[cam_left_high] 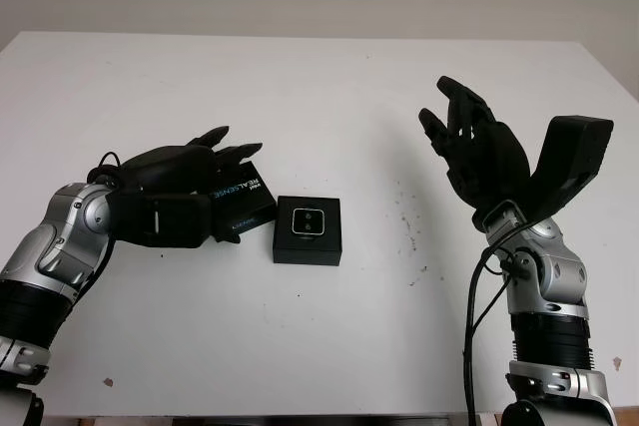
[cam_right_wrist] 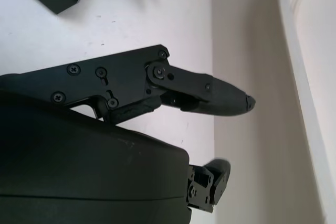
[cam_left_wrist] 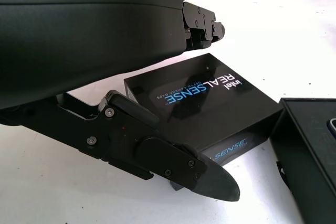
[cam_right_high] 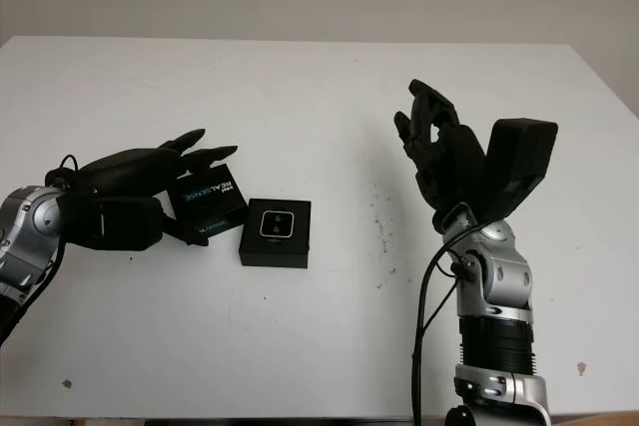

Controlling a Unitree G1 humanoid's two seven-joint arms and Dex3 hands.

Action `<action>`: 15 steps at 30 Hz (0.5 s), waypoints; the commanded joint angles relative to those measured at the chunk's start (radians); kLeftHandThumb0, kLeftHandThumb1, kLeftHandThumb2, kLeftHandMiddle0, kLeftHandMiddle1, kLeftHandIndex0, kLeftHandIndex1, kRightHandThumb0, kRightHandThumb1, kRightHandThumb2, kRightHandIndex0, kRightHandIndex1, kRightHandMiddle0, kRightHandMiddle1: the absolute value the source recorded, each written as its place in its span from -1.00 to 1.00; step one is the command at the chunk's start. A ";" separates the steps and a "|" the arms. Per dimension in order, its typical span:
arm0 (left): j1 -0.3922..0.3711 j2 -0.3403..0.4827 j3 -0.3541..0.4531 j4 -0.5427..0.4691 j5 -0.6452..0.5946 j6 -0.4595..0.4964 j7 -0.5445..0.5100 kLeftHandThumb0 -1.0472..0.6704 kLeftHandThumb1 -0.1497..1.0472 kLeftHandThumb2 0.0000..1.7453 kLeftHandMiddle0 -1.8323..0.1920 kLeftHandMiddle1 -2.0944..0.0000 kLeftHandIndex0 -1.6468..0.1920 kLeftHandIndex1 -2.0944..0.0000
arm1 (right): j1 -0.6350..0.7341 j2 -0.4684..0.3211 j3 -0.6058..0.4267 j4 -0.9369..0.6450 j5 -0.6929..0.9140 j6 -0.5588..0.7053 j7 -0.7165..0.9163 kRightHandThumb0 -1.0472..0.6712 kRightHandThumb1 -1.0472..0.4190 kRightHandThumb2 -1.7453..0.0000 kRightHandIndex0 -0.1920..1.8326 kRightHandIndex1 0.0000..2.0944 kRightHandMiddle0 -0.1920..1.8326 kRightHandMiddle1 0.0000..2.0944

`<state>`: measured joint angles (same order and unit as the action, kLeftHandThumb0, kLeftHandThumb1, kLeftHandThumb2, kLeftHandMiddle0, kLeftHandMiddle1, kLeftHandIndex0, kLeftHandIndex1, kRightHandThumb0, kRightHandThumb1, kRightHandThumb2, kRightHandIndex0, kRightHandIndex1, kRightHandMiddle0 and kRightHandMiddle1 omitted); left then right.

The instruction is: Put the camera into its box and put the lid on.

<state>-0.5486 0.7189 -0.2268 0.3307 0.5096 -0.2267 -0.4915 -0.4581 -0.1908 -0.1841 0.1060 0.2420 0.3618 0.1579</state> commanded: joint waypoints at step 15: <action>0.013 -0.028 -0.022 0.041 -0.003 -0.053 0.025 -0.55 0.67 -0.93 0.74 0.92 0.65 0.92 | 0.024 -0.009 0.030 -0.019 -0.045 -0.070 0.006 -0.49 -1.00 0.26 -0.98 -0.97 -0.94 -0.92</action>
<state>-0.5486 0.7030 -0.2369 0.3585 0.5098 -0.2725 -0.4704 -0.4379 -0.1965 -0.1492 0.1047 0.1959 0.2890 0.1642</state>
